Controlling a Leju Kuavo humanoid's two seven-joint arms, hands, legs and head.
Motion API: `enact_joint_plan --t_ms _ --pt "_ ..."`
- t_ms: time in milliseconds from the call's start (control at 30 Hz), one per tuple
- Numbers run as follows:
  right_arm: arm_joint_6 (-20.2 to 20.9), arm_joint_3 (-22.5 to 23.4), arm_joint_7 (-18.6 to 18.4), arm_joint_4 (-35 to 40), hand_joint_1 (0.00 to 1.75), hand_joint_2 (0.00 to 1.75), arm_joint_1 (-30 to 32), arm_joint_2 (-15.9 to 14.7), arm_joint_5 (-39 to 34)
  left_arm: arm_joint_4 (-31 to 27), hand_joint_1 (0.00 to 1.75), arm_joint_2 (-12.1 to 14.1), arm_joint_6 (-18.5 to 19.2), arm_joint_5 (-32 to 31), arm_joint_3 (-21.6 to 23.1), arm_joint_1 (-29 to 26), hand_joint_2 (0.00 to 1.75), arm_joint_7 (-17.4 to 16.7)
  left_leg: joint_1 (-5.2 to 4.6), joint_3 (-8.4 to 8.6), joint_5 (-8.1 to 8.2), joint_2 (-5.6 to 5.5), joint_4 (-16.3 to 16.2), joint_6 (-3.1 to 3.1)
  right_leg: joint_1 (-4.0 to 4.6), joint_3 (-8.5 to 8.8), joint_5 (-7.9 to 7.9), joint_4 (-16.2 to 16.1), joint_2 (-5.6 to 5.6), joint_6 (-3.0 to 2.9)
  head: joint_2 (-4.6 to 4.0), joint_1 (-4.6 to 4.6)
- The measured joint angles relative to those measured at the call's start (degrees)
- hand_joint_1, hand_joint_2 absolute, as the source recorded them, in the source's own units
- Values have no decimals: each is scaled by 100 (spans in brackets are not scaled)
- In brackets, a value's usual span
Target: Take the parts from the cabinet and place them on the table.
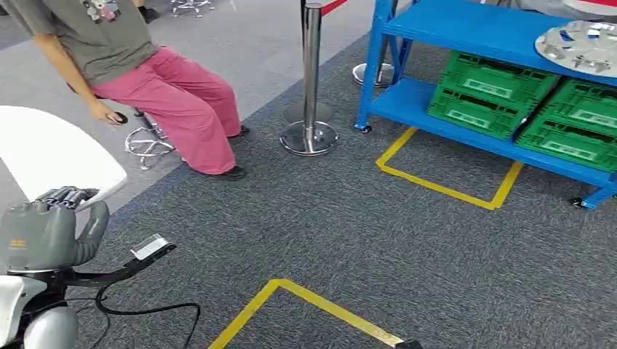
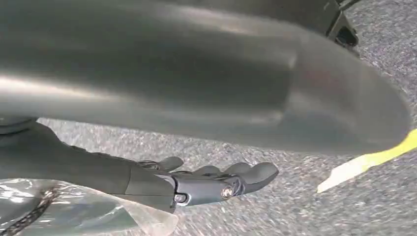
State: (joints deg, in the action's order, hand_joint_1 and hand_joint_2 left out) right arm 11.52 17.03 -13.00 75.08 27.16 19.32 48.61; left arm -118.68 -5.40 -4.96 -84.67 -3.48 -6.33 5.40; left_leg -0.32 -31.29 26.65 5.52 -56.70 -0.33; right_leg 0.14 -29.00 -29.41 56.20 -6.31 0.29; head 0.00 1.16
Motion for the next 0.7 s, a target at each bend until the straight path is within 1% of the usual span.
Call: enact_joint_plan --t_ms 67,100,133,167,200,233,267,300,333,367,400,433,467,500,533,567,600,633,667,700 --pt "2 -2 0 -2 0 0 -10 0 6 -2 175 0 0 -2 -2 -34 175 0 -15 -45 2 -128 -7 35 -4 31 -5 -19 -128 38 0 5" --pt "4 -4 0 -2 0 0 -21 0 9 -7 175 2 0 0 -4 -43 175 0 -10 -45 -18 -221 27 79 2 73 -17 -31 -215 75 0 11" --pt "7 -7 2 -4 0 0 -32 -2 15 -11 175 4 0 -2 -7 -49 175 0 38 -10 -63 -291 67 132 -27 13 -81 9 22 137 0 4" --pt "11 -7 11 -4 0 0 -29 -2 15 -24 175 0 0 -2 -11 -26 175 0 45 -20 -72 -350 68 161 -46 -44 -236 203 383 151 -2 -16" --pt "15 -7 13 -4 0 0 -26 -2 17 -24 175 -13 0 -2 -2 -25 175 0 46 -33 -83 -430 67 188 -52 -221 -479 611 533 151 0 -26" --pt "15 -2 7 -9 0 0 -9 -2 17 -24 175 -28 0 -2 0 -32 175 0 43 -45 -84 -507 66 198 -51 -449 -703 1101 590 156 0 -35" --pt "15 2 7 -9 0 0 2 -2 17 -24 175 -31 0 -2 2 -39 175 0 38 -57 -86 -581 63 202 -49 -670 -857 1537 615 159 0 -39" --pt "15 4 0 -13 0 0 4 -2 17 -24 175 -31 2 -2 0 -48 175 0 31 -61 -91 -673 60 207 -46 -823 -885 1798 621 156 0 -35" --pt "13 4 -2 -13 0 0 2 -2 17 -24 175 -33 2 -2 -4 -49 175 0 29 -57 -95 -763 58 204 -46 -817 -764 1736 623 142 0 -37" --pt "9 4 -4 -13 0 0 0 -2 17 -24 175 -35 2 -2 -2 -49 175 0 27 -52 -97 -859 52 201 -46 -692 -523 1422 639 124 0 -37" --pt "4 4 -13 -13 0 0 0 -2 15 -24 175 -39 7 -2 -2 -49 175 0 25 -44 -98 -947 44 197 -45 -465 -224 914 694 95 0 -39" --pt "2 4 -20 -13 0 0 2 -2 11 -24 175 -46 7 -2 -2 -47 175 0 25 -38 -100 -1024 38 191 -46 -231 28 401 832 58 0 -37" --pt "-4 4 -20 -13 0 0 -1 -4 0 -24 175 -50 9 0 -2 -44 175 0 30 -47 -104 -1072 34 173 -59 -107 42 112 1139 16 0 -33" --pt "-13 4 -20 -11 0 0 9 -4 -4 -24 175 -55 15 0 0 -33 175 2 11 -81 -93 -1157 -1 134 -84 -57 18 -28 1142 27 0 -28" --pt "-15 4 -31 -11 0 0 7 -4 -9 -24 175 -63 17 4 2 -34 175 9 38 -105 -116 -1214 16 87 -58 -64 13 -7 1086 27 0 -30" --pt "-24 4 -33 -11 0 0 7 -4 -11 -24 175 -68 17 7 0 -42 175 11 62 -118 -127 -1275 29 44 -39 -39 11 -1 1035 11 0 -35" --pt "-33 2 -33 -9 0 0 3 -4 -18 -24 175 -72 17 7 0 -44 175 11 70 -145 -155 -1349 40 -5 -29 13 36 -22 968 -19 0 -31" --pt "-33 -9 -33 -7 0 0 -4 -2 -22 -26 175 -72 17 9 0 -47 175 11 71 -144 -134 -1294 3 -10 -81 35 94 -94 878 -57 0 -35" --pt "-33 -7 -26 -7 0 0 -2 -2 -24 -26 175 -72 17 11 0 -35 175 11 52 -205 -23 -971 -125 -40 -77 51 101 -118 805 -75 0 -7" --pt "-31 -9 -26 -7 0 0 10 -2 -28 -26 175 -72 17 11 0 -15 175 11 59 -367 210 -755 -466 -83 -75 55 94 -119 720 -104 0 44"
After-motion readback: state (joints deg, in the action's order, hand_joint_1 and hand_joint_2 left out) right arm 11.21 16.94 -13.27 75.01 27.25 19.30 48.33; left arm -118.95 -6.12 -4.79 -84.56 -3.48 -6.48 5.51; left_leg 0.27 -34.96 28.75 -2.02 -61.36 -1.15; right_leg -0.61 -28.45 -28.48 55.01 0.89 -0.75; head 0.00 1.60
